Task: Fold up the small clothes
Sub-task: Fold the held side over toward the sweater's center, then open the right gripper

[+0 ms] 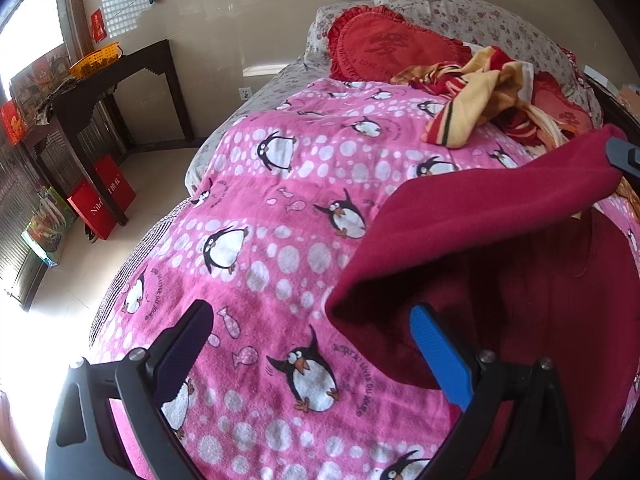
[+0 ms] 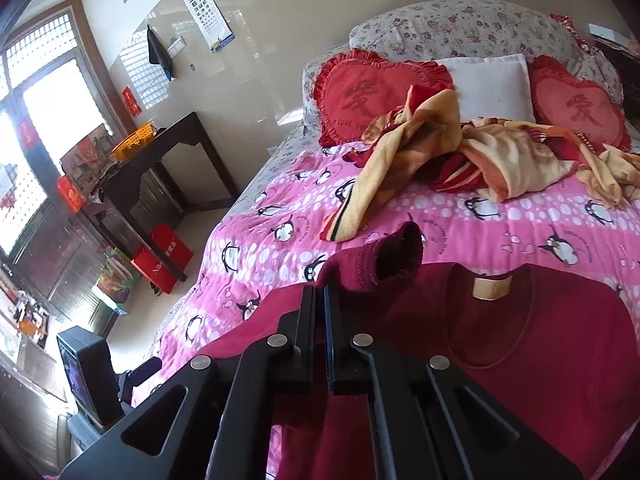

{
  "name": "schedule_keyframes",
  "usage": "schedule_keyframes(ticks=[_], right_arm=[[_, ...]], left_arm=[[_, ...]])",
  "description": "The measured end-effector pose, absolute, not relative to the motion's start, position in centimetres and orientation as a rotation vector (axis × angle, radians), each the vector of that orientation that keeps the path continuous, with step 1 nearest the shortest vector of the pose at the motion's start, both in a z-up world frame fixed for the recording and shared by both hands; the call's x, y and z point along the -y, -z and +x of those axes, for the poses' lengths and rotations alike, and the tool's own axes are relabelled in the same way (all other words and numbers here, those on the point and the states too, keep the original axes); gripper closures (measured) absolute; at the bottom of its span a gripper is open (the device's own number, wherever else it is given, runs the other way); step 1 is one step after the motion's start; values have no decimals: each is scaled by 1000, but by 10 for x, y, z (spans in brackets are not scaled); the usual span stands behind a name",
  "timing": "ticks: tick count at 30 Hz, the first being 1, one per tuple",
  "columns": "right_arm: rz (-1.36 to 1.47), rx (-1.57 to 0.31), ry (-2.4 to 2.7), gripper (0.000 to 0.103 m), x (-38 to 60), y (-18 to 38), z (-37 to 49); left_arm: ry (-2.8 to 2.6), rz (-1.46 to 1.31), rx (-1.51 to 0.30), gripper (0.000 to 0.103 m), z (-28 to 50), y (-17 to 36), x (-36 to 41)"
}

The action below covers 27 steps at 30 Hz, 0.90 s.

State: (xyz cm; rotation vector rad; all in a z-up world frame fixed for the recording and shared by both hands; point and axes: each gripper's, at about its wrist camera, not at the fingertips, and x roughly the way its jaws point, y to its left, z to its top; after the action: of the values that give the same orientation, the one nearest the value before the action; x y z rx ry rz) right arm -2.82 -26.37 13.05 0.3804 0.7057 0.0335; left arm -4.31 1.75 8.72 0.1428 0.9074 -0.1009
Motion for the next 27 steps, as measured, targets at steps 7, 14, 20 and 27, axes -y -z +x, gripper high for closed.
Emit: schedule_keyframes(ticks=[7, 14, 20, 27], right_arm=[[342, -665, 55, 103, 306, -144, -77], [357, -649, 205, 103, 377, -143, -128], [352, -743, 333, 103, 426, -109, -170], [457, -957, 377, 97, 451, -51, -184]], left_arm=[[164, 172, -898, 2, -72, -97, 0], [218, 230, -932, 2, -90, -88, 15], [217, 275, -964, 2, -94, -70, 20], [221, 281, -1001, 2, -88, -57, 25]])
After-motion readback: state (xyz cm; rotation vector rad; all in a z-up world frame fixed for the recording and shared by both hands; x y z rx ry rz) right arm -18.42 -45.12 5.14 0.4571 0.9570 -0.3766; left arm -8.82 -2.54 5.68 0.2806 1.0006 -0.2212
